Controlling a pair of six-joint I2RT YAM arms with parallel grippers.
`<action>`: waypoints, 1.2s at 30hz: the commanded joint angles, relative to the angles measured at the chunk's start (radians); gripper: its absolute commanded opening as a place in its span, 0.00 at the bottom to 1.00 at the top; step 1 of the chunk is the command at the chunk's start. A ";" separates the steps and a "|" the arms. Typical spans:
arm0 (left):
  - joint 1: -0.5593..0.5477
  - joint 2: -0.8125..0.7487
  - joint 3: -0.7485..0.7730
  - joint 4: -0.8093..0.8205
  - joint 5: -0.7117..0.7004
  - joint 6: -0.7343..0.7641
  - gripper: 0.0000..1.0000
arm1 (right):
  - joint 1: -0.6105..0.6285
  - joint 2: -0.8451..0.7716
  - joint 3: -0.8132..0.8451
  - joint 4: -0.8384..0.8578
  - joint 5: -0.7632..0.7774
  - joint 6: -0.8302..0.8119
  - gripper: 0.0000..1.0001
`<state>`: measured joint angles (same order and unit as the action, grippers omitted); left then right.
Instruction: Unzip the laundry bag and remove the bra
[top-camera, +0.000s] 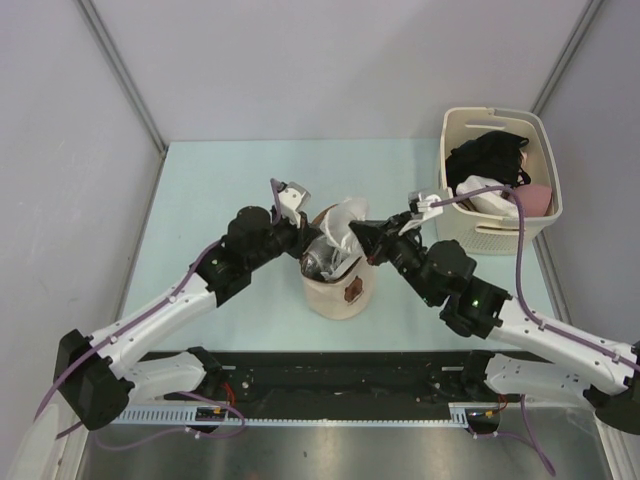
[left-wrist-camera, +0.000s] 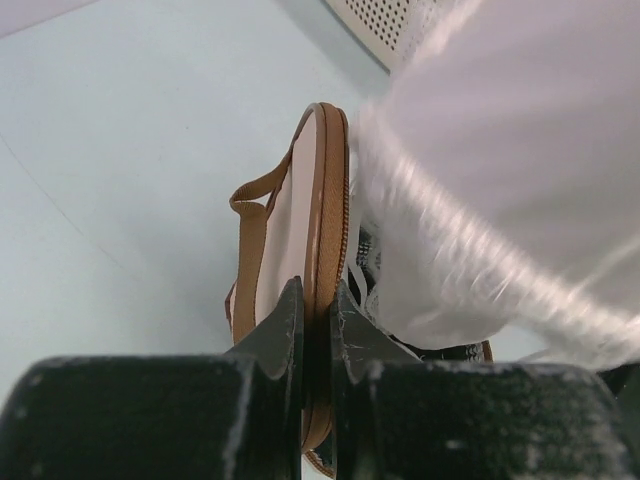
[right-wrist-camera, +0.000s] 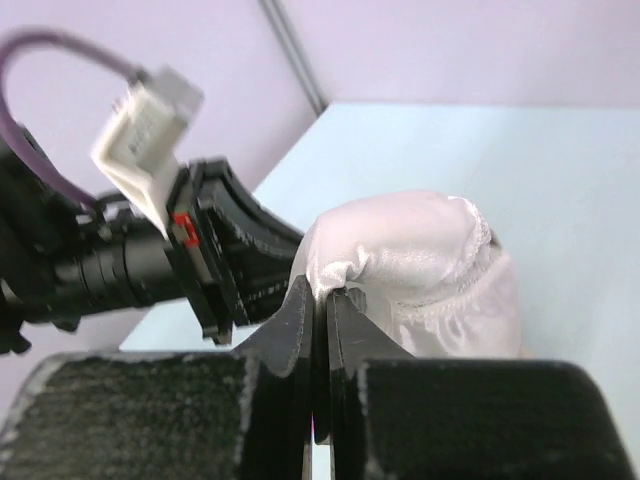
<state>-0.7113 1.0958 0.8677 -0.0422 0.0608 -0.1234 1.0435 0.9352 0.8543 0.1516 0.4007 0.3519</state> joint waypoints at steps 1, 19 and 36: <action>-0.001 -0.002 -0.015 0.038 -0.013 -0.030 0.00 | -0.008 -0.055 0.031 0.141 0.131 -0.108 0.00; 0.001 0.072 0.044 0.008 0.024 -0.041 0.01 | -0.419 0.091 0.342 0.381 0.159 -0.119 0.00; 0.001 -0.005 -0.006 -0.002 0.039 -0.056 0.01 | -1.036 0.378 0.460 0.241 0.015 0.185 0.00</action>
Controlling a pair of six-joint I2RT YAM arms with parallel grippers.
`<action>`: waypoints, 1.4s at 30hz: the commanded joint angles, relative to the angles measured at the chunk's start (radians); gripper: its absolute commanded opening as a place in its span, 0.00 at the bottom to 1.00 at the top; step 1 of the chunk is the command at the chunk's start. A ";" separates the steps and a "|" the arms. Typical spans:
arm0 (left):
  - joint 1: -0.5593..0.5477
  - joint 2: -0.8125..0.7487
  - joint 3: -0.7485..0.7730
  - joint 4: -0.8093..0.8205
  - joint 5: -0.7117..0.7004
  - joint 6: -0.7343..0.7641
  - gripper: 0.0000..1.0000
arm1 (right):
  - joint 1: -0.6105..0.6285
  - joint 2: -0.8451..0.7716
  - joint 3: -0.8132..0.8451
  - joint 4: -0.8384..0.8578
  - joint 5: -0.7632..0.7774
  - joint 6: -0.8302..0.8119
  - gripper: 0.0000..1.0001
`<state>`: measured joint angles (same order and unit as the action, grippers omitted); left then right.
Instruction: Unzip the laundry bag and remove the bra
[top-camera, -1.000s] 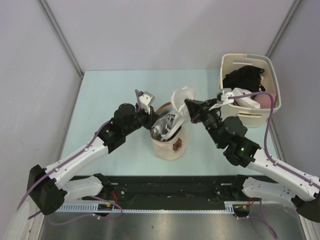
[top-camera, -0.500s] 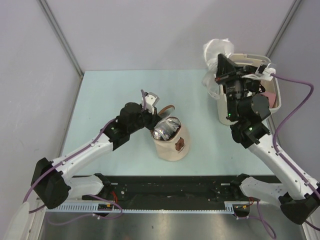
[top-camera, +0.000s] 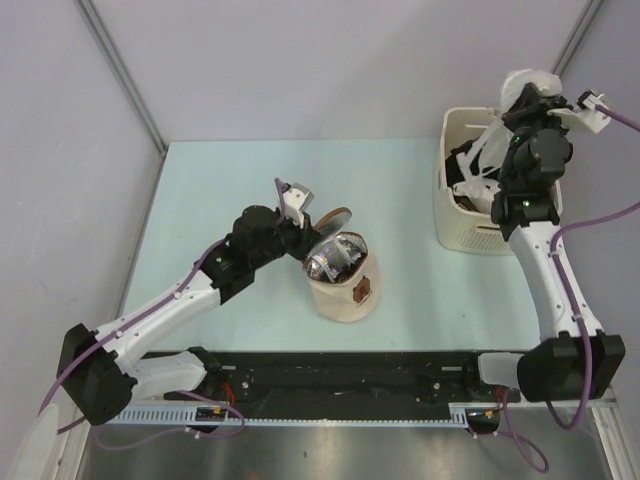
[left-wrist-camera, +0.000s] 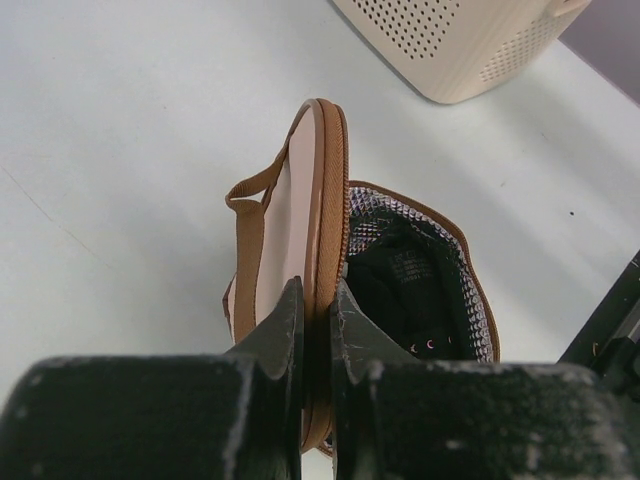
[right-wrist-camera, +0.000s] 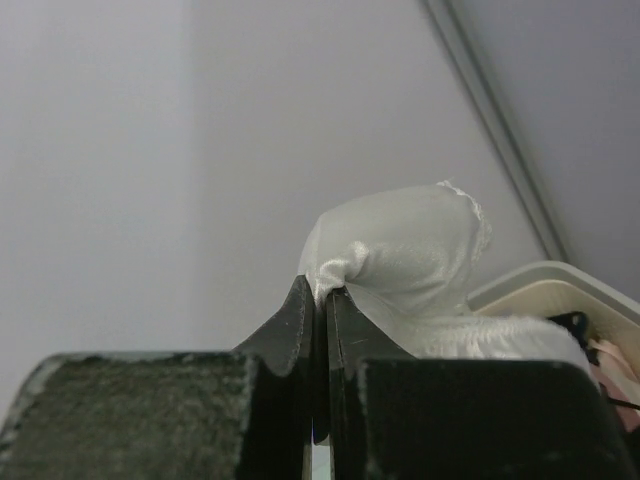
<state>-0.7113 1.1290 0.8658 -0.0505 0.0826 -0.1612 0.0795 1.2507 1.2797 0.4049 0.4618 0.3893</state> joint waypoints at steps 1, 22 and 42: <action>0.000 -0.049 -0.002 -0.002 0.017 -0.018 0.00 | -0.145 0.082 0.035 -0.017 -0.066 0.208 0.00; -0.001 -0.212 -0.074 -0.025 0.046 -0.035 0.00 | -0.135 0.278 0.060 -0.316 -0.034 0.126 0.95; -0.001 -0.248 -0.077 -0.015 -0.015 -0.121 0.00 | 0.429 -0.214 -0.170 -0.696 -0.285 -0.067 0.86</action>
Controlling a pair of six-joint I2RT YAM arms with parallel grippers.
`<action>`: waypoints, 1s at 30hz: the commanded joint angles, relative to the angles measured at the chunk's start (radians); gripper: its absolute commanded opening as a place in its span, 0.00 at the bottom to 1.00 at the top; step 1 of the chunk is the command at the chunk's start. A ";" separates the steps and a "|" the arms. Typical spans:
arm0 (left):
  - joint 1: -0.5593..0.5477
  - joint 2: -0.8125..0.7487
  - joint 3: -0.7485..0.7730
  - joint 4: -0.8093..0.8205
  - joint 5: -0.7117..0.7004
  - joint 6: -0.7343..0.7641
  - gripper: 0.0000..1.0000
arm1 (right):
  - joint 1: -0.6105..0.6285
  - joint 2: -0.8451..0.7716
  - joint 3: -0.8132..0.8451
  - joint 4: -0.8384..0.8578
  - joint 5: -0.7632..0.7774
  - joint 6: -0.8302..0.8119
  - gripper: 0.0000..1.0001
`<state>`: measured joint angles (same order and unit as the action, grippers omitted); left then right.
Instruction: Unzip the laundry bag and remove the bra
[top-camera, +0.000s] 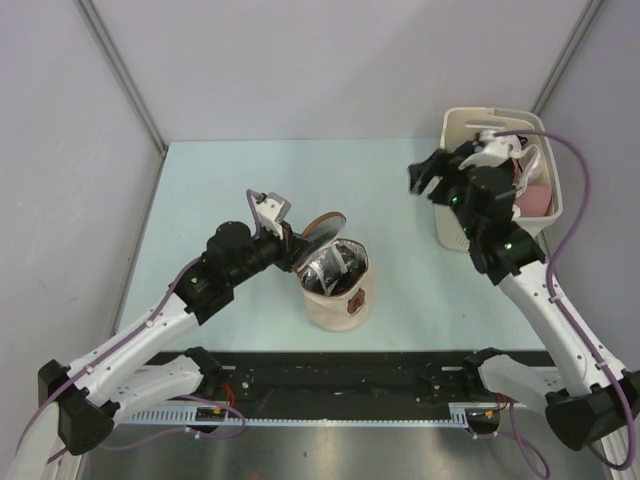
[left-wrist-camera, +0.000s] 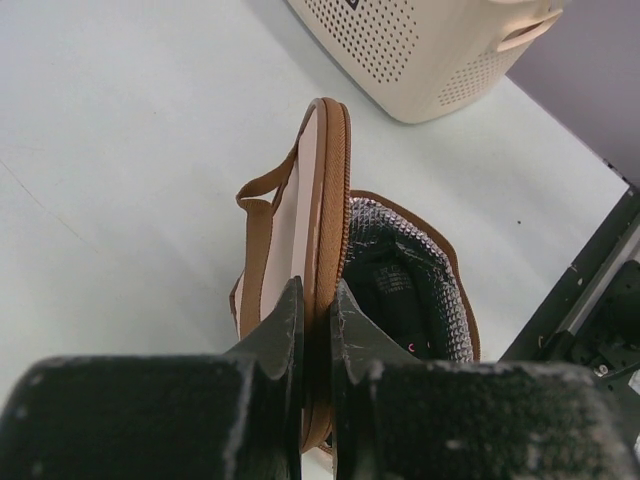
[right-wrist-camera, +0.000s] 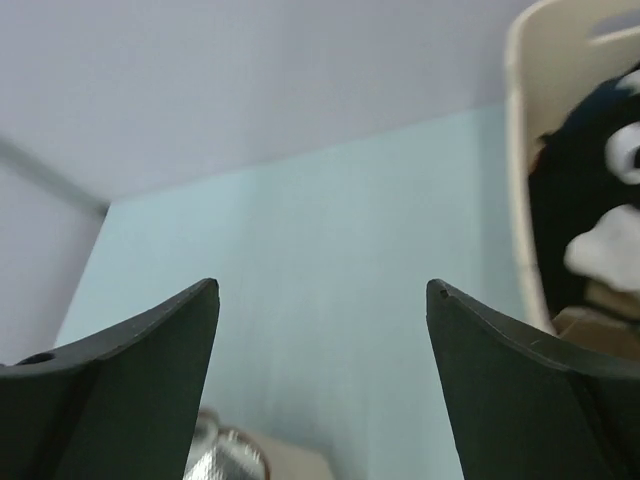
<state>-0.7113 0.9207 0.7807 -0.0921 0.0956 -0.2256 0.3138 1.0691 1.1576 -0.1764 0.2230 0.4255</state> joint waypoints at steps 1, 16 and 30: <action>-0.001 -0.045 0.008 0.025 -0.031 -0.060 0.00 | 0.241 -0.028 -0.058 -0.141 -0.030 -0.108 0.85; -0.001 -0.052 0.066 0.022 -0.030 -0.103 0.01 | 0.660 0.141 -0.137 -0.100 -0.138 -0.053 0.53; -0.001 -0.045 0.081 0.077 -0.037 -0.138 0.00 | 0.726 0.403 -0.148 -0.222 0.088 0.052 0.92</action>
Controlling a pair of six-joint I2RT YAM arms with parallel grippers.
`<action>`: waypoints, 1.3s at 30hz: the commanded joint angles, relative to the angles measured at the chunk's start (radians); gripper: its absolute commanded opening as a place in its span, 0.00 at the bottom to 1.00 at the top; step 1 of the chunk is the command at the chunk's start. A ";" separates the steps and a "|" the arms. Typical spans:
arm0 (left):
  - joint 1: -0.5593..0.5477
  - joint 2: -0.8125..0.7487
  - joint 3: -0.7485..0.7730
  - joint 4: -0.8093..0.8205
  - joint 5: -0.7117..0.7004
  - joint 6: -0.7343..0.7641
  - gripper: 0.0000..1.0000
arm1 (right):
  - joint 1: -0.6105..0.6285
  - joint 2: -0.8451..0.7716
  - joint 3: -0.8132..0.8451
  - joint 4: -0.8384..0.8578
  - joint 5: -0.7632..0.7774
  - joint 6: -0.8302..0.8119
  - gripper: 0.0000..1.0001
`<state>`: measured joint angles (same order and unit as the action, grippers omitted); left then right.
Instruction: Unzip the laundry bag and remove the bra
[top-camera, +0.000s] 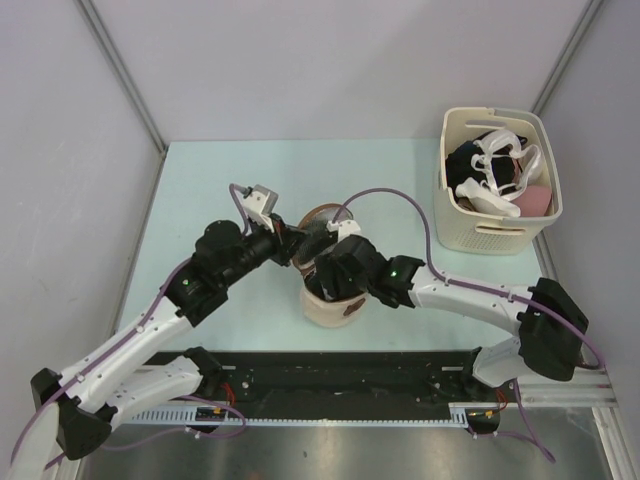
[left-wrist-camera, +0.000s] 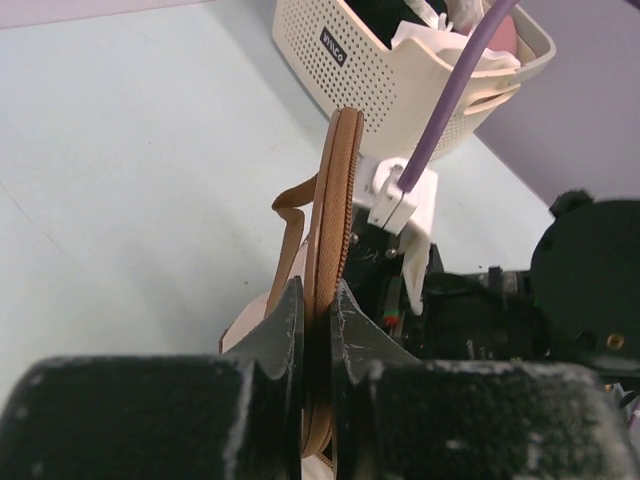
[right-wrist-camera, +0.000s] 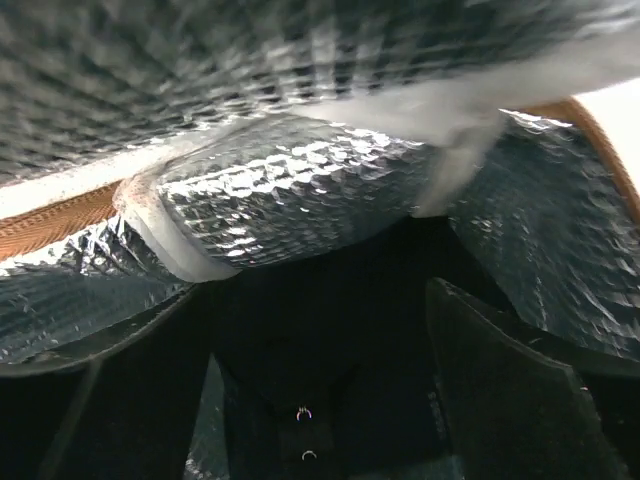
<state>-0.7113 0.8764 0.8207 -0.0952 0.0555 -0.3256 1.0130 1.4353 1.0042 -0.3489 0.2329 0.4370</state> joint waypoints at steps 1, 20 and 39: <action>-0.001 0.010 0.029 0.090 0.004 -0.038 0.00 | 0.038 0.078 0.005 -0.058 0.088 0.054 0.96; -0.001 0.084 -0.009 0.117 -0.037 -0.015 0.00 | 0.102 -0.001 -0.047 0.070 0.195 0.031 0.00; 0.001 0.130 -0.023 0.112 -0.013 -0.012 0.00 | 0.137 -0.355 -0.047 0.272 0.290 -0.041 0.00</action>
<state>-0.7113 1.0019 0.7994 -0.0204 0.0132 -0.3397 1.1442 1.1080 0.9463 -0.1829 0.4667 0.4179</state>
